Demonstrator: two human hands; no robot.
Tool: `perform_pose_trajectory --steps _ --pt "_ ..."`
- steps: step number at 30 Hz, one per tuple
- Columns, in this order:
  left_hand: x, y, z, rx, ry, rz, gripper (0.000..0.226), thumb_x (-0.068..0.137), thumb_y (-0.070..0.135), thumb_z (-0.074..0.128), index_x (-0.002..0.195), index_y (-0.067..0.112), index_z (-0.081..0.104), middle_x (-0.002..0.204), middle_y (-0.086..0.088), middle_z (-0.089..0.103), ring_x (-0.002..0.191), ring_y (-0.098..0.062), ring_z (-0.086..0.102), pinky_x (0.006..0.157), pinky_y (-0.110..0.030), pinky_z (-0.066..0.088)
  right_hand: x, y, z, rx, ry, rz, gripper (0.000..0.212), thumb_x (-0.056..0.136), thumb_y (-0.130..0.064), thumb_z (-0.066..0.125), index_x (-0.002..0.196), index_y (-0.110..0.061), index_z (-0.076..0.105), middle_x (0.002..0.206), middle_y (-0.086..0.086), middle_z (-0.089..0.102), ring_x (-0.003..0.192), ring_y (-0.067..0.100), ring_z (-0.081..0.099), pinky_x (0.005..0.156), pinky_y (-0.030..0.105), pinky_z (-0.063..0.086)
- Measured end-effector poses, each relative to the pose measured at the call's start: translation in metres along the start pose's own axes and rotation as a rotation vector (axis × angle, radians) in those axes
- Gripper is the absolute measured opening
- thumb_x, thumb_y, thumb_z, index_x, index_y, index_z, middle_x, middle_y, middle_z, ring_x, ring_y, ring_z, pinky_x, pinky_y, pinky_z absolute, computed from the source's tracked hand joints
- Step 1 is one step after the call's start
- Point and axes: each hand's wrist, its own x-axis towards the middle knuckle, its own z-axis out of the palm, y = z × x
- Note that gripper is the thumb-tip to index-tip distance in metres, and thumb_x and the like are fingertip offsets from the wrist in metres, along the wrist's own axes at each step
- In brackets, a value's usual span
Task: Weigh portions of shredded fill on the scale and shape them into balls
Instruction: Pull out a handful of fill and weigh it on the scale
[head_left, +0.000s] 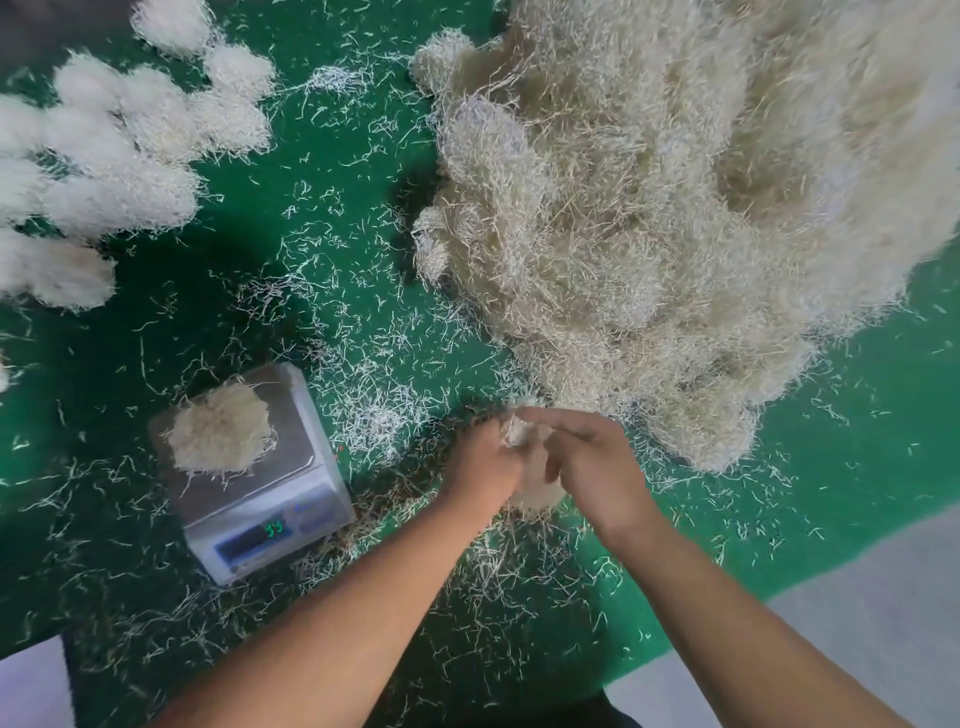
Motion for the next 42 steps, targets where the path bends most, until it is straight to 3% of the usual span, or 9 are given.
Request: perform_pose_trajectory --steps 3,9,14,18,22,29,34,39,42 --pt "0.003 -0.002 0.004 -0.004 -0.008 0.002 0.049 0.103 0.04 0.061 0.146 0.017 0.053 0.117 0.012 0.066 0.077 0.014 0.053 0.056 -0.008 0.046 0.008 -0.003 -0.013 -0.04 0.119 -0.045 0.037 0.103 -0.008 0.059 0.115 -0.035 0.081 0.069 0.001 0.074 0.044 0.011 0.04 0.043 0.022 0.038" --pt "0.001 -0.007 0.014 0.104 -0.016 0.016 0.043 0.107 0.037 0.056 0.146 0.021 0.051 0.088 0.021 0.052 0.043 0.01 0.045 0.041 -0.007 0.031 0.022 -0.016 -0.017 0.009 0.194 -0.115 0.011 0.099 -0.009 0.074 0.105 -0.017 0.079 0.087 0.0 0.081 0.044 -0.001 0.052 0.045 0.015 0.044" --pt "0.002 -0.02 0.012 0.174 -0.035 0.021 0.031 0.108 0.032 0.053 0.134 0.016 0.059 0.085 0.018 0.053 0.066 -0.001 0.048 0.06 -0.024 0.05 0.024 -0.026 -0.019 0.018 0.281 -0.17 0.013 0.098 -0.011 0.076 0.106 -0.021 0.078 0.084 0.001 0.079 0.064 0.018 0.068 0.058 0.024 0.055" --pt "-0.002 -0.038 0.005 0.219 -0.038 -0.006 0.04 0.109 0.022 0.05 0.149 0.017 0.05 0.106 0.0 0.069 0.05 0.002 0.042 0.043 -0.015 0.034 0.019 -0.047 -0.024 0.093 0.332 -0.217 0.011 0.098 -0.016 0.077 0.107 -0.021 0.079 0.084 -0.003 0.08 0.059 0.008 0.067 0.056 0.018 0.054" --pt "-0.011 -0.057 0.003 0.215 -0.013 -0.104 0.032 0.108 0.019 0.051 0.139 0.014 0.057 0.087 0.006 0.062 0.052 -0.007 0.049 0.044 -0.022 0.042 0.007 -0.075 -0.028 0.145 0.364 -0.289 0.009 0.096 -0.018 0.079 0.104 -0.022 0.081 0.079 -0.001 0.078 0.059 0.012 0.068 0.06 0.019 0.055" --pt "-0.024 -0.056 -0.004 0.183 -0.012 -0.149 0.043 0.107 0.024 0.056 0.148 0.013 0.05 0.123 -0.007 0.069 0.05 0.0 0.048 0.044 -0.018 0.041 -0.029 -0.148 -0.04 0.244 0.408 -0.476 0.01 0.093 -0.017 0.082 0.102 -0.021 0.083 0.081 0.003 0.078 0.057 0.015 0.066 0.058 0.02 0.054" --pt "-0.036 -0.046 -0.013 0.104 -0.065 -0.152 0.015 0.103 0.035 0.063 0.106 0.022 0.07 0.103 -0.001 0.075 0.082 -0.014 0.071 0.079 -0.03 0.064 -0.074 -0.195 -0.033 0.291 0.387 -0.618 0.01 0.092 -0.017 0.082 0.1 -0.023 0.084 0.091 0.0 0.079 0.058 0.014 0.063 0.057 0.025 0.055" --pt "-0.048 -0.048 -0.019 0.331 -0.044 -0.13 0.03 0.105 0.024 0.041 0.081 0.02 0.059 0.072 0.001 0.063 0.052 -0.008 0.056 0.047 -0.016 0.051 -0.117 -0.23 -0.023 0.328 0.382 -0.763 0.009 0.092 -0.013 0.081 0.1 -0.019 0.083 0.092 0.005 0.079 0.06 0.011 0.062 0.053 0.023 0.052" --pt "-0.058 -0.043 -0.025 0.331 -0.086 -0.037 0.014 0.094 0.019 0.051 0.097 0.033 0.051 0.091 0.005 0.06 0.072 -0.008 0.063 0.07 -0.029 0.064 -0.132 -0.241 -0.015 0.305 0.354 -0.768 0.009 0.093 -0.013 0.081 0.101 -0.016 0.083 0.096 0.008 0.078 0.063 0.012 0.062 0.053 0.023 0.051"
